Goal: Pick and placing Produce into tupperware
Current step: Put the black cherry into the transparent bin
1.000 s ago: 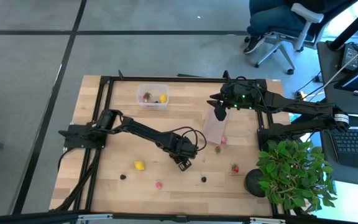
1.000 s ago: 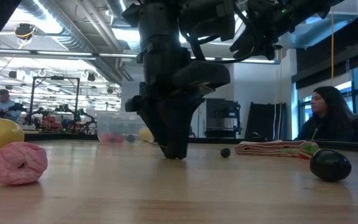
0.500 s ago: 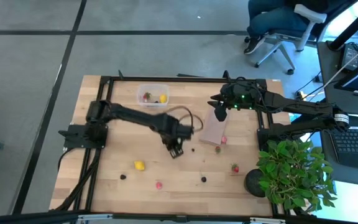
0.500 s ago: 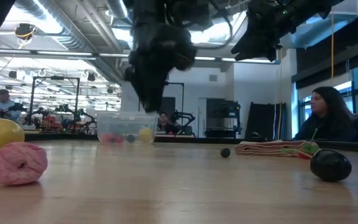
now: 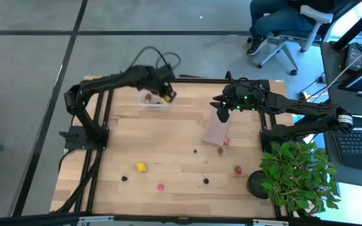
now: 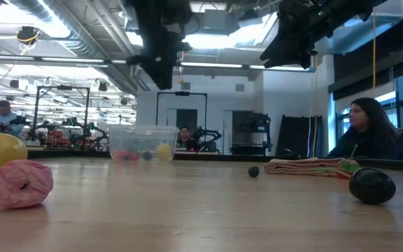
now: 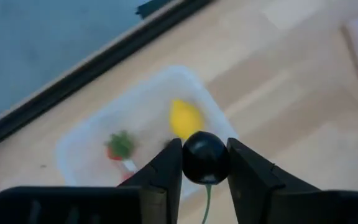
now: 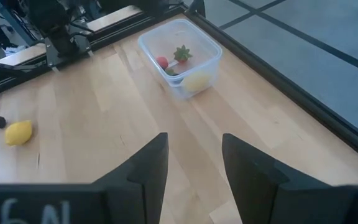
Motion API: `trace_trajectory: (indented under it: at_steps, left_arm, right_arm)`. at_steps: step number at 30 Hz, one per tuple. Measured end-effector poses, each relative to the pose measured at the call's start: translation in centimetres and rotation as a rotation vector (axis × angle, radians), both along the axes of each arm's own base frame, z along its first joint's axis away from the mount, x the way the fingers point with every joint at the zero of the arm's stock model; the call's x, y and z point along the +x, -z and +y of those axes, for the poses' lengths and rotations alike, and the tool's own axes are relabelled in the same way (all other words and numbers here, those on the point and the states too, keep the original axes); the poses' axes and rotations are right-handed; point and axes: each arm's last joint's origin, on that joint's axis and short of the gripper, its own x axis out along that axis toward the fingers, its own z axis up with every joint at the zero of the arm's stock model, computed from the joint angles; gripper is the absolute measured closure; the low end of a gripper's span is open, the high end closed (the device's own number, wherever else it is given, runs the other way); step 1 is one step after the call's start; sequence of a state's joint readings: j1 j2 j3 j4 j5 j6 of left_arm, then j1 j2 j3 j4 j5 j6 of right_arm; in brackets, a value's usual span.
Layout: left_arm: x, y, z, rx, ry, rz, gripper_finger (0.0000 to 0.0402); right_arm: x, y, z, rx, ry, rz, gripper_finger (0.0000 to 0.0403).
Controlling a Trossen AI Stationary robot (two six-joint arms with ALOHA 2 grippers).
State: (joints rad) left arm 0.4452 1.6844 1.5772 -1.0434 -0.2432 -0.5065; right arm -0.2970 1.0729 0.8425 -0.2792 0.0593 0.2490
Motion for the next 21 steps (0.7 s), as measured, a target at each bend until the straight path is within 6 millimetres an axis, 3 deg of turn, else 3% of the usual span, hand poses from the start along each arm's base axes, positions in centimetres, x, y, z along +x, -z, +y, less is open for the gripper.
trace_trajectory:
  at_steps: [4,8,14,17,21]
  left_arm:
    - [0.4,2.2,3.2,-0.058,-0.021,-0.002,0.0298]
    - [1.6,5.3,4.9,-0.14,-0.012,0.015,0.0306]
    - [3.1,9.6,5.4,-0.21,-0.008,0.122,0.0298]
    - [3.2,10.6,5.4,-0.233,-0.008,0.153,0.0292]
    - [3.3,10.5,5.4,-0.223,0.016,0.151,0.029]
  right_arm:
    - [0.0,0.0,0.0,-0.031,-0.017,0.011,0.0248]
    - [0.0,0.0,0.0,-0.042,-0.025,0.014,0.0248]
    - [0.0,0.0,0.0,-0.061,-0.036,0.025,0.0248]
    - [0.0,0.0,0.0,-0.063,-0.037,0.026,0.0248]
    - [0.0,0.0,0.0,-0.063,-0.038,0.027,0.0248]
